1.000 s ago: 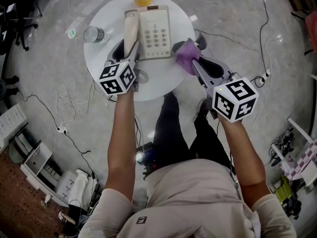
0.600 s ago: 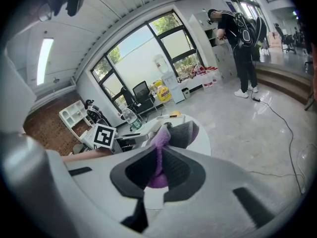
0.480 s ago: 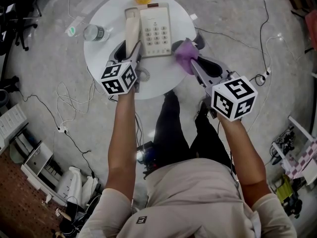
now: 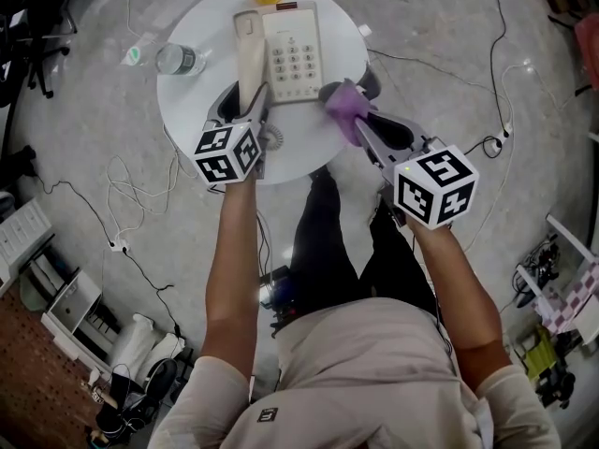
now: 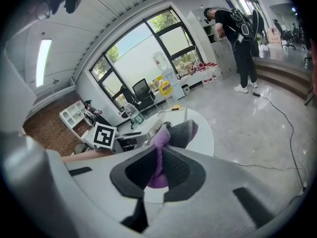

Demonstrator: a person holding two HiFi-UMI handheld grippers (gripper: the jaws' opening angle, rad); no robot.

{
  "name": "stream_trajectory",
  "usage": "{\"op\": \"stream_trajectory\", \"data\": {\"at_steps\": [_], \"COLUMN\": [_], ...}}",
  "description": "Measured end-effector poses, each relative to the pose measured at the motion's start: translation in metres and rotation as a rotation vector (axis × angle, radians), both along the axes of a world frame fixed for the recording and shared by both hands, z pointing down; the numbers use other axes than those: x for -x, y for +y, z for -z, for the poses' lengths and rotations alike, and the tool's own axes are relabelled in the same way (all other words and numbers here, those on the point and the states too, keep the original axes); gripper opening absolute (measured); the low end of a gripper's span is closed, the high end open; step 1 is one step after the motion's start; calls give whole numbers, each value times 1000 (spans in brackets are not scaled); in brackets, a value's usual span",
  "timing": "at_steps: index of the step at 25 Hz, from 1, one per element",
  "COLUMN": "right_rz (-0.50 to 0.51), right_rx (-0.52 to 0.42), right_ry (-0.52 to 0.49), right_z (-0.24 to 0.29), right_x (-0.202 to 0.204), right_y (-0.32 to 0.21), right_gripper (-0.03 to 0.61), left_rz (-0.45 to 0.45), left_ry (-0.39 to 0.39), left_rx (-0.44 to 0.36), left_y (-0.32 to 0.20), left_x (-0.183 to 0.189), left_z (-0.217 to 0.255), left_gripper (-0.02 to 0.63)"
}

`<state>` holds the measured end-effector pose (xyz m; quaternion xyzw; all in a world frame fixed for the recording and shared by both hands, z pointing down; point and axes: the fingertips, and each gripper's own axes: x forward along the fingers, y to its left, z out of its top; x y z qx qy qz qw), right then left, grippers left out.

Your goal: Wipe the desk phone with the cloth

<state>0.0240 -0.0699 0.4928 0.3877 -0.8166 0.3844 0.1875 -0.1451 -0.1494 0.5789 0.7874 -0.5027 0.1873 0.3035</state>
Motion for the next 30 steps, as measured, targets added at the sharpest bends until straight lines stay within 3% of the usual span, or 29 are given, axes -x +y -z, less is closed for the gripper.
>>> {"op": "stream_trajectory", "data": {"at_steps": [17, 30], "right_rz": [-1, 4], "right_rx": [21, 28], "right_ry": [-2, -1], "right_z": [-7, -6], "right_x": [4, -1], "right_y": [11, 17], "right_gripper": [25, 25], "left_rz": [-65, -10], "left_ry": [-1, 28], "left_rx": [0, 13], "left_y": [-2, -3], "left_x": [-11, -16], "left_z": [0, -3], "left_gripper": [209, 209]}}
